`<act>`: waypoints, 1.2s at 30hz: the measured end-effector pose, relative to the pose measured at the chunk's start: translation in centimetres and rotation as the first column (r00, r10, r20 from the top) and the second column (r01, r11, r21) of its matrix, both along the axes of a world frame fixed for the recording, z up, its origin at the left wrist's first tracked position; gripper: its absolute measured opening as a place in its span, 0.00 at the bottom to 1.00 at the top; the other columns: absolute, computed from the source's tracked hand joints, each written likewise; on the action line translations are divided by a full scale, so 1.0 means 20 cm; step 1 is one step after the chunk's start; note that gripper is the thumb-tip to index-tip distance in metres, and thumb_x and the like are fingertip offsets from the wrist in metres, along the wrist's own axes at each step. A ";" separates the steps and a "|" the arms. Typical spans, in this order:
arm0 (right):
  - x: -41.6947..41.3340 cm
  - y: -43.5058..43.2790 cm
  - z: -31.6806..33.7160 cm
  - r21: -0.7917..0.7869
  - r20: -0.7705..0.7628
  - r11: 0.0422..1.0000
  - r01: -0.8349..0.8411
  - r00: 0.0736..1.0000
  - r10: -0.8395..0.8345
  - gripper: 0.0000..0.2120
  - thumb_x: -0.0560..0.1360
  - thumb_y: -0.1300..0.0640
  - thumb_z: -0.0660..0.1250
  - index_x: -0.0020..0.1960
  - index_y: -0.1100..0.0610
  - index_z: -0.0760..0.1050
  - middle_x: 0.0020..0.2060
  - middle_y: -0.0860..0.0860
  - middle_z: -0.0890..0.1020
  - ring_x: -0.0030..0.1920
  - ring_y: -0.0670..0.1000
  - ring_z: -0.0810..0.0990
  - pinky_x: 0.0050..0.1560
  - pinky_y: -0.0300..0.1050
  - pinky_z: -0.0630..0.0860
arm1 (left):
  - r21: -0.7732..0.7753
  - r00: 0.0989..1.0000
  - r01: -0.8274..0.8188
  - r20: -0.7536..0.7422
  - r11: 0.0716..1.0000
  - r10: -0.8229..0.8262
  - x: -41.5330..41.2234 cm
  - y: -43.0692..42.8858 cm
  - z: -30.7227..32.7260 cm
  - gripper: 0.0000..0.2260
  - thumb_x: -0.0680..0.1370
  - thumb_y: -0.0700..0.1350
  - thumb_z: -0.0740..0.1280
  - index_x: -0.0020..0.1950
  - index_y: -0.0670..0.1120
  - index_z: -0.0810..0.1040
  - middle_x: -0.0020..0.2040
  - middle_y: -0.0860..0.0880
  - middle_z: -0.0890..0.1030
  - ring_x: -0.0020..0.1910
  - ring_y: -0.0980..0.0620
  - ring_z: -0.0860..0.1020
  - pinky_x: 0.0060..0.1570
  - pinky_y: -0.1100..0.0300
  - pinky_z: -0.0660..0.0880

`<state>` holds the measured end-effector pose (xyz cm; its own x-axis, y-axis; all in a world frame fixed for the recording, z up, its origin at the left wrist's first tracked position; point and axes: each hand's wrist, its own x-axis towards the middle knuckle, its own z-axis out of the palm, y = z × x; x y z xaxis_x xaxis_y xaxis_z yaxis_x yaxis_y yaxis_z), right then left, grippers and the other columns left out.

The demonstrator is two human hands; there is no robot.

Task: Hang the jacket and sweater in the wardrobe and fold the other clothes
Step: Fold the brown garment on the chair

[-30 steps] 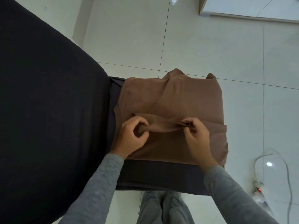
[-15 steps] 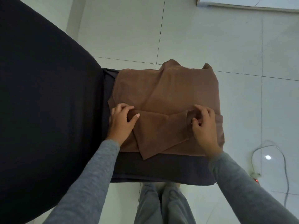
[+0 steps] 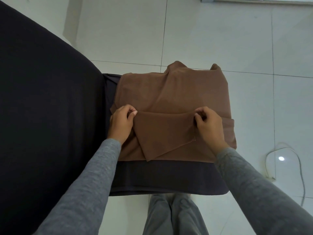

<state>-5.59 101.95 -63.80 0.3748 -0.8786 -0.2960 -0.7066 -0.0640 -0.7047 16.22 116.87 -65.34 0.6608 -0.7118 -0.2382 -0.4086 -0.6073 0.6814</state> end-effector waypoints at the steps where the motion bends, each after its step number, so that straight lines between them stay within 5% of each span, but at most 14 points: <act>1: 0.01 0.00 0.00 -0.011 0.016 0.999 0.031 0.999 -0.031 0.06 0.76 0.61 0.63 0.48 0.52 0.76 0.45 0.48 0.77 0.46 0.50 0.76 0.50 0.46 0.74 | -0.003 1.000 0.001 0.012 1.000 -0.001 0.00 -0.01 -0.01 0.04 0.78 0.40 0.64 0.44 0.44 0.77 0.43 0.51 0.77 0.46 0.50 0.76 0.51 0.52 0.73; 6: 0.02 0.09 0.03 -0.057 0.100 0.978 0.202 0.976 -0.196 0.02 0.77 0.60 0.63 0.46 0.56 0.70 0.46 0.49 0.71 0.38 0.43 0.71 0.42 0.25 0.67 | -0.065 0.958 -0.256 0.116 0.965 0.262 -0.06 0.00 0.02 0.07 0.79 0.46 0.63 0.46 0.43 0.73 0.45 0.49 0.71 0.46 0.50 0.72 0.47 0.57 0.70; 12: 0.03 0.24 0.00 0.056 0.113 0.969 0.239 0.963 -0.244 0.11 0.75 0.50 0.68 0.43 0.57 0.71 0.36 0.50 0.77 0.37 0.47 0.75 0.40 0.41 0.73 | 0.194 0.898 -0.399 -0.113 0.896 0.425 -0.21 0.07 0.09 0.18 0.80 0.56 0.59 0.37 0.44 0.73 0.34 0.50 0.76 0.33 0.55 0.73 0.29 0.63 0.64; 17: 0.07 0.21 0.03 0.136 -0.004 0.969 0.204 0.979 -0.206 0.21 0.73 0.44 0.68 0.32 0.56 0.67 0.25 0.47 0.71 0.27 0.44 0.68 0.31 0.36 0.66 | 0.178 0.761 -0.518 -0.350 0.837 0.546 -0.17 0.04 0.06 0.16 0.76 0.55 0.66 0.35 0.46 0.74 0.34 0.49 0.78 0.38 0.50 0.78 0.38 0.57 0.74; 21: 0.09 0.13 0.03 0.240 -0.007 0.934 0.265 0.962 -0.272 0.20 0.75 0.50 0.67 0.30 0.56 0.63 0.26 0.50 0.68 0.30 0.47 0.66 0.32 0.35 0.64 | 0.175 0.708 -0.527 -0.452 0.832 0.543 -0.12 0.01 0.06 0.12 0.76 0.48 0.68 0.34 0.45 0.74 0.37 0.47 0.79 0.43 0.48 0.78 0.51 0.48 0.78; 26: 0.12 0.07 0.00 0.535 0.035 0.764 0.362 0.893 -0.448 0.17 0.77 0.52 0.65 0.31 0.53 0.67 0.27 0.49 0.69 0.31 0.49 0.69 0.34 0.43 0.67 | 0.108 0.540 -0.618 -0.661 0.778 0.521 -0.07 -0.07 0.11 0.10 0.81 0.47 0.61 0.40 0.47 0.71 0.43 0.48 0.76 0.47 0.50 0.77 0.52 0.53 0.76; 32: 0.12 0.15 0.01 0.694 0.067 0.623 0.361 0.829 -0.555 0.13 0.77 0.54 0.66 0.34 0.54 0.71 0.18 0.43 0.71 0.19 0.41 0.70 0.30 0.41 0.70 | 0.193 0.515 -0.472 -0.731 0.860 0.447 -0.07 -0.07 0.14 0.09 0.76 0.50 0.68 0.51 0.45 0.76 0.49 0.50 0.81 0.47 0.55 0.79 0.39 0.64 0.75; 36: 0.09 0.21 0.00 0.738 0.059 0.573 0.357 0.812 -0.581 0.12 0.78 0.57 0.63 0.36 0.54 0.69 0.24 0.45 0.76 0.25 0.42 0.76 0.25 0.38 0.75 | 0.223 0.563 -0.397 -0.707 0.891 0.428 -0.07 -0.03 0.13 0.09 0.78 0.46 0.67 0.55 0.43 0.77 0.49 0.49 0.81 0.47 0.53 0.80 0.40 0.62 0.77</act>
